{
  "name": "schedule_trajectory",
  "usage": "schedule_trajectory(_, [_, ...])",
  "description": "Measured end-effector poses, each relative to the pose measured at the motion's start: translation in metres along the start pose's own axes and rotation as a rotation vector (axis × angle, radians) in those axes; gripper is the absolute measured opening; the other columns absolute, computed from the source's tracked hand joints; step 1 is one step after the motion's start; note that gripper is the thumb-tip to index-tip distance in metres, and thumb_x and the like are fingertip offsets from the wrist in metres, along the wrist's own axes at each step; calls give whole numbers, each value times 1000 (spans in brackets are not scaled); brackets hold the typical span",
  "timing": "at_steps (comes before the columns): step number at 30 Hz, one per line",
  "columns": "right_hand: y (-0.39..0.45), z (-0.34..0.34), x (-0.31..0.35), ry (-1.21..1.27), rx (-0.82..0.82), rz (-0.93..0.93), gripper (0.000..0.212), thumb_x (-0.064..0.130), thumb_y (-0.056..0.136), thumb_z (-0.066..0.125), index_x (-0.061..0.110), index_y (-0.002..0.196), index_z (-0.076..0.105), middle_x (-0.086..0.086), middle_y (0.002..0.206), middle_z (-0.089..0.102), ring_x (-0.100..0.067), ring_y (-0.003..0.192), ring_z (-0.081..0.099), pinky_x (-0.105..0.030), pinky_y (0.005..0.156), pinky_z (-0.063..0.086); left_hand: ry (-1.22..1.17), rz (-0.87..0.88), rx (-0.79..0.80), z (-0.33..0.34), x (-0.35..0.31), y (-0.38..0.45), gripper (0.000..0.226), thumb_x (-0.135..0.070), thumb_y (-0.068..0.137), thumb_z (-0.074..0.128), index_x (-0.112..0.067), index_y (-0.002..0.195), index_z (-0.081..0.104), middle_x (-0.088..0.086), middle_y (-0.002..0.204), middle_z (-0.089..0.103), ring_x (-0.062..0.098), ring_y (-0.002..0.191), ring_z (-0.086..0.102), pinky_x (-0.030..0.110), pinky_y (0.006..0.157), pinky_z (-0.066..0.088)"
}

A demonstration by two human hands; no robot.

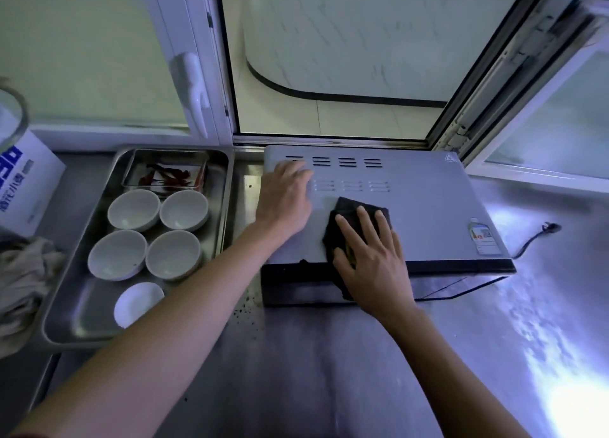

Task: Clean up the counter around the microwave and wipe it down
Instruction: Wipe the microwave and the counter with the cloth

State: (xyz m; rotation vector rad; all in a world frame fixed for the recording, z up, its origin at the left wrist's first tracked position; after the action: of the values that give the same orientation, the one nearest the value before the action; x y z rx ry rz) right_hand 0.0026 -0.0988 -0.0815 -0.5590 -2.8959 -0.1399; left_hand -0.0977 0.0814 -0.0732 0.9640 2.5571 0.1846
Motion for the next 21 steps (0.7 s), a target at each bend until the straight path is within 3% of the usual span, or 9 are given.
schedule_trajectory(6, [60,0,-8,12,63,6,59,52,99,33,39,155,20,-2,167,12,-28,153,1,-50,123,10,68,-28,-20,13,-5,1,35,-12,91,49,-10,125,61,4,130,59,22,123,51,39,103,38])
schedule_trajectory(14, [170,8,-10,58,29,-79,58,51,94,34,40,151,31,-1,162,25,-29,151,11,-48,122,13,135,-9,-42,15,-6,3,51,-21,83,31,-9,120,65,3,127,61,25,120,51,41,97,37])
schedule_trajectory(18, [200,5,-28,69,-7,-70,54,51,92,32,36,143,38,-2,146,42,-32,142,25,-50,119,21,155,-6,-52,15,-8,2,41,-17,84,40,-10,117,64,3,125,61,26,119,52,43,96,38])
schedule_trajectory(21, [191,4,-38,84,-17,-54,53,49,94,33,36,145,35,-3,152,36,-33,146,20,-49,120,17,160,17,-66,14,-10,1,43,-20,83,35,-10,113,65,5,121,63,28,115,55,43,93,41])
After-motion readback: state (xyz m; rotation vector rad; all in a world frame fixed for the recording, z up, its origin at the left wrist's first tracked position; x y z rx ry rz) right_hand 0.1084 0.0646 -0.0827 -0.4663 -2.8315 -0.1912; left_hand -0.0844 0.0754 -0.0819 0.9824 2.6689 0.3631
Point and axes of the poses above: each hand's wrist, its own y-axis towards the middle knuckle, its own z-axis out of the palm, x = y × z, the point moved 1 cm from there along y, towards the middle knuckle
